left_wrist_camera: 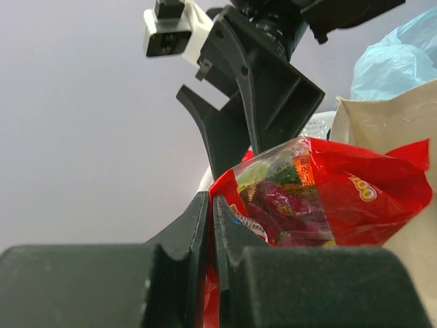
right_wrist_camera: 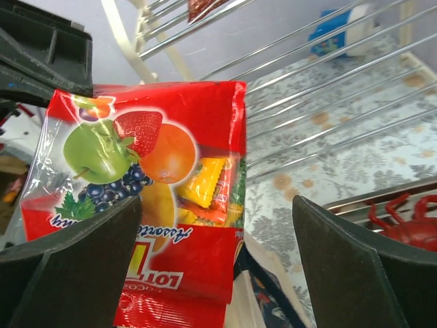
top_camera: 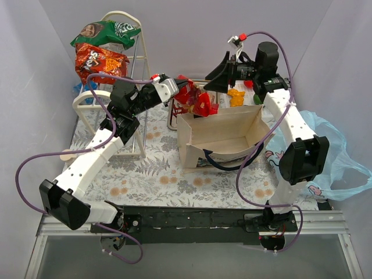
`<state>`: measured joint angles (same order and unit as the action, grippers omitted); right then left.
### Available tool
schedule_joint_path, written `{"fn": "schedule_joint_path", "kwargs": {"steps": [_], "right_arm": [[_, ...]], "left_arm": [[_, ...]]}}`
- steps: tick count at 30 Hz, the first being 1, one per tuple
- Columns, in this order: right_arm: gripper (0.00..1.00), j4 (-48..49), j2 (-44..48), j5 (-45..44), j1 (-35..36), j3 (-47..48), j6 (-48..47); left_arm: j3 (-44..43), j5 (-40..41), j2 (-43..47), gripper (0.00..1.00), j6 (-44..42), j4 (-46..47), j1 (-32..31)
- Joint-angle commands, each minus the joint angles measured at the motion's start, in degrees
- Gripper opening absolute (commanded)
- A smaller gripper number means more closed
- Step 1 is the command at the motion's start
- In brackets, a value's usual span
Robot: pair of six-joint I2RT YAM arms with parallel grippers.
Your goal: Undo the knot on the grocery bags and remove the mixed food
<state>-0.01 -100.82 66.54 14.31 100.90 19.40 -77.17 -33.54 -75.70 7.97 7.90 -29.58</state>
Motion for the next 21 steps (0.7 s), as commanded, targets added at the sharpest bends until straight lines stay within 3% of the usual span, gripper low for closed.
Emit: {"fn": "schedule_joint_path", "kwargs": {"steps": [1,4,8,12,17,21], "right_arm": [[0.98,12.21,0.1,8.51,2.74,-0.7,9.59],[0.98,12.76,-0.61,8.17,3.8,-1.67,10.22],[0.99,10.73,-1.66,4.48,2.4,-0.54,9.51],[0.98,10.3,-2.72,5.96,1.51,1.05,10.74],[0.99,17.56,-1.93,6.22,1.51,-1.32,20.22],[0.98,19.61,-1.31,7.02,1.95,-0.62,20.33]], "left_arm": [[-4.48,-0.65,0.47,0.0,-0.15,8.61,-0.04],[-4.4,-0.65,-0.24,0.0,-1.36,8.63,-0.12],[-1.67,3.29,-0.32,0.0,-10.85,10.29,-0.12],[-3.6,6.73,-1.46,0.0,-11.83,10.9,0.14],[-4.49,5.42,-1.38,0.0,-13.33,8.62,0.23],[-3.7,4.27,-0.94,0.0,-12.81,8.79,0.23]]}}
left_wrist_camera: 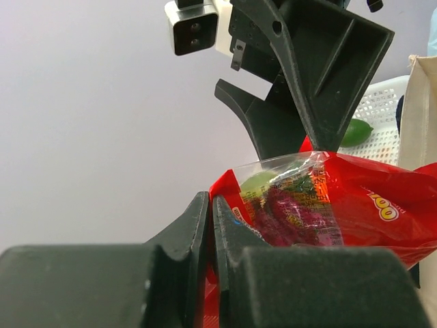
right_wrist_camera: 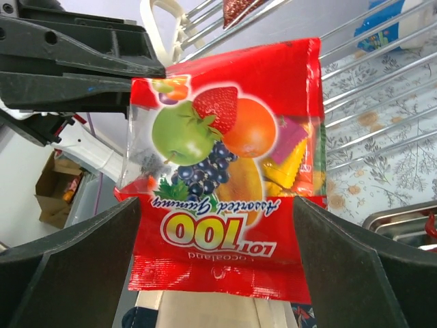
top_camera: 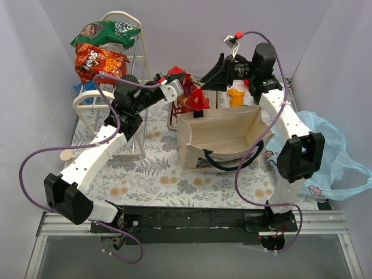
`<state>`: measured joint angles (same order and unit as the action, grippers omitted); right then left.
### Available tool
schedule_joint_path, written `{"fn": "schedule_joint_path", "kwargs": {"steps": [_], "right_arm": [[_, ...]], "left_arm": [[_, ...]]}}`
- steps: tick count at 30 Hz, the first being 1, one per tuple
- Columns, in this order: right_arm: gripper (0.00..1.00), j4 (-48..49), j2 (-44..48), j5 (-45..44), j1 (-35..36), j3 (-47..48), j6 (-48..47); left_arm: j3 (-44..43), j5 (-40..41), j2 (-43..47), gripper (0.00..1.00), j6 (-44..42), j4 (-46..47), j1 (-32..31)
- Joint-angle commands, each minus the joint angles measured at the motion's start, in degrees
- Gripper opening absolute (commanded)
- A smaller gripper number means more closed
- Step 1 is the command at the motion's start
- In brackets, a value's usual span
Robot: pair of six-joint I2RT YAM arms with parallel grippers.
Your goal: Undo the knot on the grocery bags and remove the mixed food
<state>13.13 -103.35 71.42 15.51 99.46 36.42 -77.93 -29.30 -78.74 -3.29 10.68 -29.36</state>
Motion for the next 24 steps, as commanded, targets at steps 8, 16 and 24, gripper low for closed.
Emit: {"fn": "schedule_joint_path", "kwargs": {"steps": [8,16,24], "right_arm": [[0.99,8.75,2.36,4.78,3.04,-0.49,3.39],[0.98,-4.1,2.37,-1.17,4.62,2.9,-7.63],[0.42,-19.7,1.14,-13.67,5.15,5.13,-23.93]], "left_arm": [[-4.42,1.88,0.08,0.0,-0.93,6.73,-0.08],[-6.0,0.55,-0.54,0.0,1.26,6.46,-0.25],[-7.5,3.98,-0.63,0.0,5.31,8.13,-0.43]]}}
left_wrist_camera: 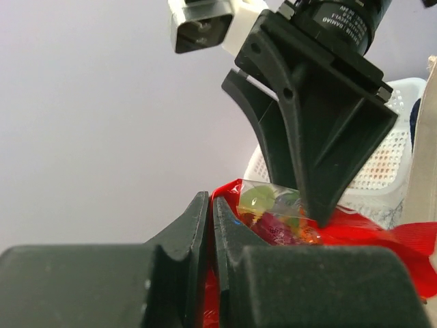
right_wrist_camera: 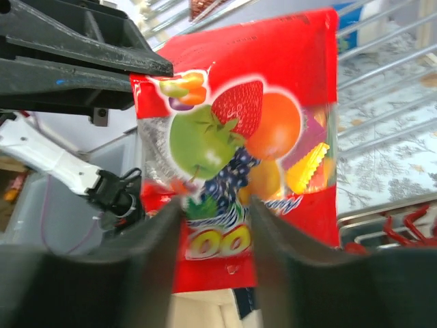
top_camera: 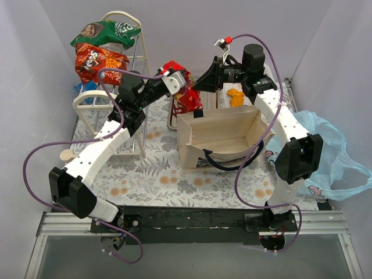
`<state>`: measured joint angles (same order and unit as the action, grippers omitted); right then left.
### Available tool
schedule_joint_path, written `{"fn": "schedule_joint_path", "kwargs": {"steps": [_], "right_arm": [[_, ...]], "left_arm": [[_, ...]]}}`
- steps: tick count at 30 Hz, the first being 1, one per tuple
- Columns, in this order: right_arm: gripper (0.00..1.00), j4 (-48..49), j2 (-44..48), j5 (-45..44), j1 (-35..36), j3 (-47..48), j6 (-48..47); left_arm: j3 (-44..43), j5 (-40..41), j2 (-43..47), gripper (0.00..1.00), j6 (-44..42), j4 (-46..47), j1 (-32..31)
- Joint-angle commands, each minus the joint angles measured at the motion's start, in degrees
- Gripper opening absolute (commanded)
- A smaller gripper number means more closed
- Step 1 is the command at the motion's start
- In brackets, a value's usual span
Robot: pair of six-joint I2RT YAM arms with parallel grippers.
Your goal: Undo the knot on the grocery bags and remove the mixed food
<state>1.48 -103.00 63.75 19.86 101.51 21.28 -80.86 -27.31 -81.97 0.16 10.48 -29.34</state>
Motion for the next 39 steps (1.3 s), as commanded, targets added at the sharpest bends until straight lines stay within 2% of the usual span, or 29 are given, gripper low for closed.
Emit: {"fn": "schedule_joint_path", "kwargs": {"steps": [1,2,3,6,8,9,10,11,12,13,14,20,22,23,25,26,28,29,30,31,34,35,36,39], "right_arm": [[0.38,-8.15,0.52,-6.44,0.88,3.42,-9.32],[0.33,-7.98,-0.18,-6.44,0.8,3.86,-9.5],[0.21,-7.81,-0.79,-6.35,0.8,5.35,-9.41],[0.07,-7.02,-3.34,-6.44,0.97,9.21,-9.06],[0.06,-6.49,-4.75,-5.65,1.06,11.33,-8.71],[0.09,-5.79,-4.84,-5.04,0.97,12.03,-8.45],[0.15,-4.48,-4.75,-3.82,0.89,11.87,-6.97],[0.26,-1.68,-4.41,-0.85,0.8,11.52,-5.73],[0.52,0.26,-4.05,-0.21,0.8,11.08,-4.94],[0.82,1.15,-3.61,0.15,0.8,9.86,-3.45],[0.98,3.6,-3.0,1.11,0.8,9.06,-2.48],[0.98,3.54,-4.22,-0.72,1.67,8.69,-2.37],[0.98,-3.21,-5.62,-4.48,2.46,10.8,-6.49],[0.88,-5.06,-5.98,-5.2,3.16,12.2,-9.12],[0.75,-4.91,-7.12,-4.86,3.26,12.83,-8.71],[0.59,-4.99,-7.39,-5.12,3.26,13.35,-8.71],[0.43,-5.08,-7.39,-5.04,3.26,13.36,-9.58],[0.21,-5.08,-7.39,-4.77,3.26,13.36,-9.76],[0.08,-5.34,-7.3,-4.86,3.26,13.45,-10.55],[0.01,-6.04,-7.13,-5.38,3.26,13.36,-11.16],[0.01,-7.97,-6.86,-6.61,3.17,13.71,-13.79],[0.01,-8.68,-6.86,-6.96,3.17,14.06,-14.85],[0.01,-9.38,-6.95,-7.49,3.17,14.76,-15.99],[0.01,-11.49,-7.39,-10.48,2.99,16.25,-19.42]], "left_arm": [[-4.48,2.43,2.78,0.0,2.47,8.5,-0.45],[-4.4,3.48,3.05,0.0,2.65,8.42,-0.45],[-4.31,3.93,3.14,0.0,2.74,8.33,-0.45],[-3.52,5.42,4.01,0.0,3.35,8.42,-0.45],[-3.25,5.86,4.28,0.0,2.83,8.24,-0.45],[-3.25,6.04,4.45,0.0,2.56,7.81,-0.45],[-3.25,6.21,4.45,0.0,2.3,7.63,-0.45],[-3.25,6.39,4.45,0.0,1.95,7.63,-0.45],[-3.34,6.48,4.28,0.0,1.68,7.28,-0.54],[-3.25,6.57,4.28,0.0,1.68,7.36,-0.45],[-3.25,6.48,4.19,0.0,1.68,7.36,-0.45],[-5.45,6.04,3.05,0.0,3.26,7.54,-0.45],[-6.76,6.13,2.52,0.0,4.67,7.54,-0.45],[-7.12,6.04,2.35,0.0,4.93,7.36,-0.45],[-7.56,6.22,2.35,0.0,4.85,7.27,-0.45],[-7.56,6.91,2.08,0.0,4.93,7.62,-0.45],[-7.73,7.71,1.91,0.0,4.76,7.71,-0.54],[-8.0,8.58,1.47,0.0,4.67,7.89,-0.54],[-8.17,8.94,1.21,0.0,4.5,7.8,-0.45],[-8.43,9.29,1.03,0.0,4.32,7.8,-0.54],[-9.4,9.73,0.59,0.0,3.36,7.1,-0.45],[-9.58,9.65,0.67,0.1,3.09,6.23,-0.45],[-10.8,9.99,0.68,0.45,3.0,5.26,-0.54],[-15.97,12.96,0.41,0.89,3.96,-2.37,-0.45]]}}
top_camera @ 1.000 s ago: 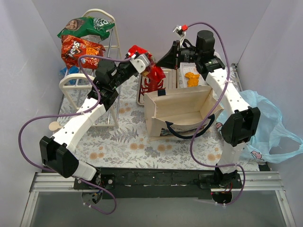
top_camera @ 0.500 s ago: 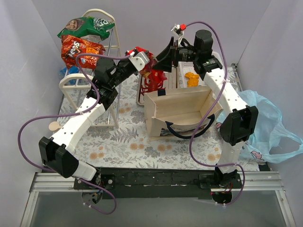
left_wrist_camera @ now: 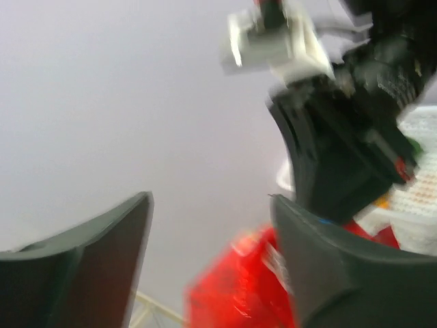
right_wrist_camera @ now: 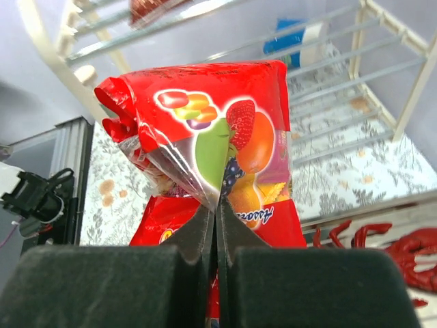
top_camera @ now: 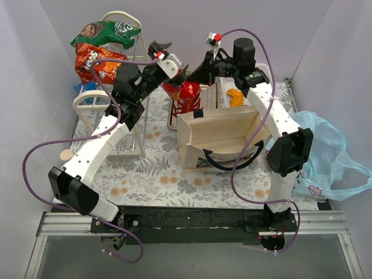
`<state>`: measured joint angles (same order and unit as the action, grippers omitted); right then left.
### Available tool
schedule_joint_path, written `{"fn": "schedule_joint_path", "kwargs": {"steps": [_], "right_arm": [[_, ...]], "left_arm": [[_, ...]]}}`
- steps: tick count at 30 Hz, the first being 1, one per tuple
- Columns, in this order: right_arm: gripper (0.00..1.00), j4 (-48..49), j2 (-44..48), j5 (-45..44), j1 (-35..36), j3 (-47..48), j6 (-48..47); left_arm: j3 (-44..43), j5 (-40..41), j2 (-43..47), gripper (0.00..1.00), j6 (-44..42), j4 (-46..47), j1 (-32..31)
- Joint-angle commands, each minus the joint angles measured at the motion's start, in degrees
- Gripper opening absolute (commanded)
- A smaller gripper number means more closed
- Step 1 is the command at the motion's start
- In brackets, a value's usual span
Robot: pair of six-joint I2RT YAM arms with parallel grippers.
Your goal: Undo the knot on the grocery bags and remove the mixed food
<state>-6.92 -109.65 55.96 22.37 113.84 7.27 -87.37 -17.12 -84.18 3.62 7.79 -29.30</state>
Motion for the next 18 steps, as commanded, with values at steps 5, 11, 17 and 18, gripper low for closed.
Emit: {"fn": "schedule_joint_path", "kwargs": {"steps": [5,11,17,18], "right_arm": [[0.01,-5.91,-3.73,-10.86,0.66,12.35,-11.91],[0.01,-9.16,-6.81,-21.59,5.48,17.91,-25.26],[0.01,-8.39,-12.34,-29.41,12.16,21.5,-34.78],[0.01,-7.42,-13.13,-30.12,12.69,22.55,-34.43]], "left_arm": [[-18.08,13.68,3.76,0.98,1.93,-10.83,-0.15],[-19.33,32.74,9.02,0.98,-5.9,-9.38,4.33],[-16.67,39.62,14.92,0.98,-1.78,-5.42,11.1],[-17.91,40.06,14.23,0.98,-1.42,-5.68,11.98]]}}
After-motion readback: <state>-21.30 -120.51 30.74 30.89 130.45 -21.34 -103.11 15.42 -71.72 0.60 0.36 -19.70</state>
